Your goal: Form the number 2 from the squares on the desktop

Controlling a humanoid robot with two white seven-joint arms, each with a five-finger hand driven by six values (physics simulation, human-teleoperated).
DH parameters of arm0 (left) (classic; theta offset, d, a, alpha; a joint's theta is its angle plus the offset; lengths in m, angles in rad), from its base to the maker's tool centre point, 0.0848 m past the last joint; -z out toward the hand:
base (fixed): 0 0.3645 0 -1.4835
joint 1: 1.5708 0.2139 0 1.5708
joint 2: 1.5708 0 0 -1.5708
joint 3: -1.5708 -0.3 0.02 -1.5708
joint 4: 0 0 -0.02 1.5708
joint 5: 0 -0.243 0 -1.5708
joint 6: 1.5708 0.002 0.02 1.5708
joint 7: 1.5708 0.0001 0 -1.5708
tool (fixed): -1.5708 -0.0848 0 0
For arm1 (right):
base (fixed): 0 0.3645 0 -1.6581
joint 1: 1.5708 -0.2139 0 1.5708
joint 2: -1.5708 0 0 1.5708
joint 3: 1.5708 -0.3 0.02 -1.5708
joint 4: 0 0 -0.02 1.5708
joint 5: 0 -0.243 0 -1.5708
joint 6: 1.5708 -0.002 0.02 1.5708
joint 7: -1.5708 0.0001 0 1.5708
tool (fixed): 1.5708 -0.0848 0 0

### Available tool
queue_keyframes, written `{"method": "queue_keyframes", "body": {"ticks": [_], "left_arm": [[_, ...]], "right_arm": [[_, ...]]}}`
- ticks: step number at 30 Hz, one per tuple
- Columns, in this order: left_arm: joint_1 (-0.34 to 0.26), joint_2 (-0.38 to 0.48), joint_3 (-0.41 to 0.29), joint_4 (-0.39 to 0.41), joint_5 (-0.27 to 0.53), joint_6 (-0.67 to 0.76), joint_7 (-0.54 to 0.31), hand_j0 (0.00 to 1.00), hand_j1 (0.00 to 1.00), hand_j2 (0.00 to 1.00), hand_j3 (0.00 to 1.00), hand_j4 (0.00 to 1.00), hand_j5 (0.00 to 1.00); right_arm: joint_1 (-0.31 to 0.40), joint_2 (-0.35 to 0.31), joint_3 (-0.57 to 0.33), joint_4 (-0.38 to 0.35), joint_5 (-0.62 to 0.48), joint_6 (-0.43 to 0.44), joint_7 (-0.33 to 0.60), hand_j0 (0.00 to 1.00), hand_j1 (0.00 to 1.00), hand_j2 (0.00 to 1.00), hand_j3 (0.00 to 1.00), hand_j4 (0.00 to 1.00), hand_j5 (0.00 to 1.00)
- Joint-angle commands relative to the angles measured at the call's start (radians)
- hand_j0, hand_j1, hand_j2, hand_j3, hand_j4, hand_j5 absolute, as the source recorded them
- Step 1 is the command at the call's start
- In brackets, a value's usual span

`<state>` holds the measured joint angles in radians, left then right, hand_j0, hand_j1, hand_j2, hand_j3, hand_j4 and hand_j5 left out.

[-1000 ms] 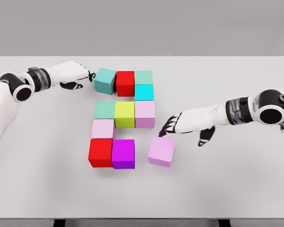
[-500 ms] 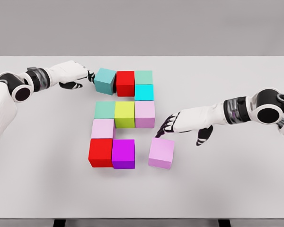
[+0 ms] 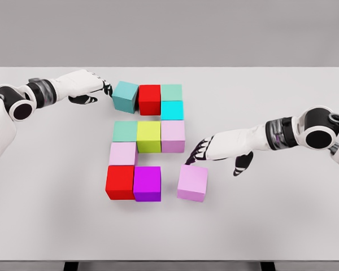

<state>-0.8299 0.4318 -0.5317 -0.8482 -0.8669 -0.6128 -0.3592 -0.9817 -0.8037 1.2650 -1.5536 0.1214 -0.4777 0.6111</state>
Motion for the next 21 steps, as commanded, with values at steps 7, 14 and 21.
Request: {"method": "queue_keyframes", "body": {"ticks": [7, 14, 21], "left_arm": [[0.009, 0.001, 0.002, -0.008, 0.006, 0.002, 0.000, 0.61, 0.61, 0.61, 0.61, 0.61, 0.61], [0.009, -0.001, 0.001, -0.009, 0.006, 0.002, 0.000, 0.61, 0.61, 0.61, 0.61, 0.61, 0.61], [0.014, -0.001, 0.001, -0.023, 0.008, 0.002, 0.006, 0.61, 0.61, 0.61, 0.61, 0.61, 0.61]], "right_arm": [[-0.003, -0.003, -0.004, 0.009, -0.005, 0.004, 0.000, 1.00, 1.00, 1.00, 1.00, 1.00, 1.00], [-0.014, -0.006, -0.010, 0.055, -0.006, 0.010, 0.000, 1.00, 1.00, 1.00, 1.00, 1.00, 1.00], [-0.040, -0.066, -0.029, 0.139, -0.005, -0.059, 0.000, 0.44, 0.44, 0.44, 0.44, 0.44, 0.44]]}}
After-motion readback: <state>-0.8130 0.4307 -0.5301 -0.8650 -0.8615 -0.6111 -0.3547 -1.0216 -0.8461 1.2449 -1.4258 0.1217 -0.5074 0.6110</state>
